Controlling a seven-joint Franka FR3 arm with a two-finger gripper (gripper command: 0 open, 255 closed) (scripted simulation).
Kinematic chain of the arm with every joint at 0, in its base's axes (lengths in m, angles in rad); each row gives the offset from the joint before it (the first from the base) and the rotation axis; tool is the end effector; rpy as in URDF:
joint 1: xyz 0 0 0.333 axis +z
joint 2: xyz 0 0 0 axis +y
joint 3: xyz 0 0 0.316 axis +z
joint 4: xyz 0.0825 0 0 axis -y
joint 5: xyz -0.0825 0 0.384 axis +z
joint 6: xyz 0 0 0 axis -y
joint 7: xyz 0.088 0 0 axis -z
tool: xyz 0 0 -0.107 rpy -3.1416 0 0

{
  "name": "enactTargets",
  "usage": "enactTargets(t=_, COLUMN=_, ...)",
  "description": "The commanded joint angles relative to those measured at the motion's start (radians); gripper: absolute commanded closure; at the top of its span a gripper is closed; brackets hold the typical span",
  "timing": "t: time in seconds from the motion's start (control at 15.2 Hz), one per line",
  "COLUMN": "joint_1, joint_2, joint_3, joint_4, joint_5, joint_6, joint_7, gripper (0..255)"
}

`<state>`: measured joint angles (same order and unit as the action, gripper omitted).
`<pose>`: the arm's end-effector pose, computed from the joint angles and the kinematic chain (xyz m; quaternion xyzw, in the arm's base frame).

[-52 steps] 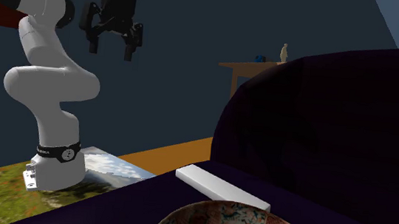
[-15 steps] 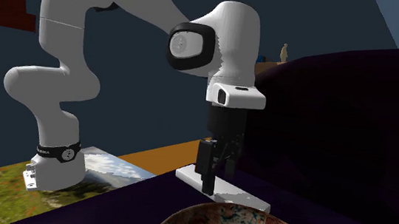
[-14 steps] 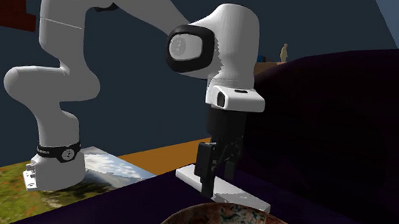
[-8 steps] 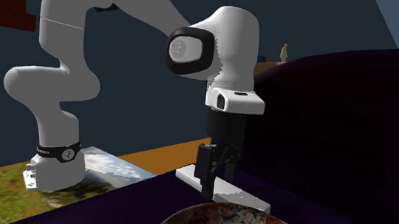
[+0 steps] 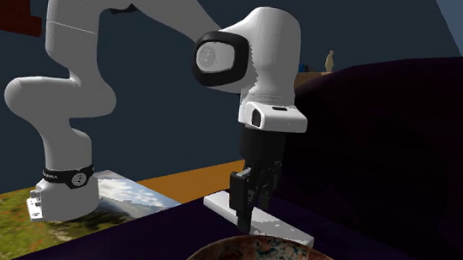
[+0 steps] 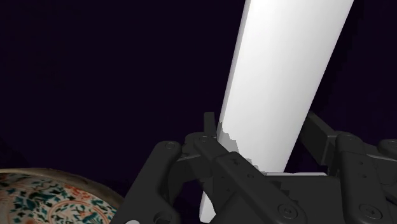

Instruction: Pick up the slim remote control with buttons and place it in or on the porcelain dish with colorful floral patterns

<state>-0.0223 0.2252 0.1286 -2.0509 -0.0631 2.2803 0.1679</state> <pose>0.5824 0.0588 0.3309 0.9999 -0.0120 0.0046 0.0091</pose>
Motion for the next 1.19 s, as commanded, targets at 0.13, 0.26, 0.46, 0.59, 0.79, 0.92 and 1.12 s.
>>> enactTargets(t=0.13, joint_1=0.0, joint_2=0.0, joint_3=0.0, joint_4=0.0, joint_5=0.0, joint_6=0.0, joint_7=0.0, gripper=255)
enactTargets(t=0.26, joint_1=0.0, joint_2=-0.015, joint_3=0.001, joint_4=0.008, joint_5=0.003, joint_6=-0.024, joint_7=-0.003, gripper=255)
enactTargets(t=0.46, joint_1=-0.001, joint_2=-0.036, joint_3=0.002, joint_4=0.024, joint_5=0.008, joint_6=-0.06, joint_7=-0.006, gripper=255)
enactTargets(t=0.59, joint_1=-0.002, joint_2=-0.049, joint_3=0.003, joint_4=0.035, joint_5=0.011, joint_6=-0.084, joint_7=-0.009, gripper=255)
enactTargets(t=0.79, joint_1=-0.002, joint_2=-0.068, joint_3=0.004, joint_4=0.053, joint_5=0.015, joint_6=-0.121, joint_7=-0.012, gripper=255)
enactTargets(t=0.92, joint_1=-0.003, joint_2=-0.079, joint_3=0.004, joint_4=0.067, joint_5=0.018, joint_6=-0.145, joint_7=-0.014, gripper=255)
enactTargets(t=1.12, joint_1=-0.003, joint_2=-0.095, joint_3=0.005, joint_4=0.088, joint_5=0.021, joint_6=-0.183, joint_7=-0.017, gripper=255)
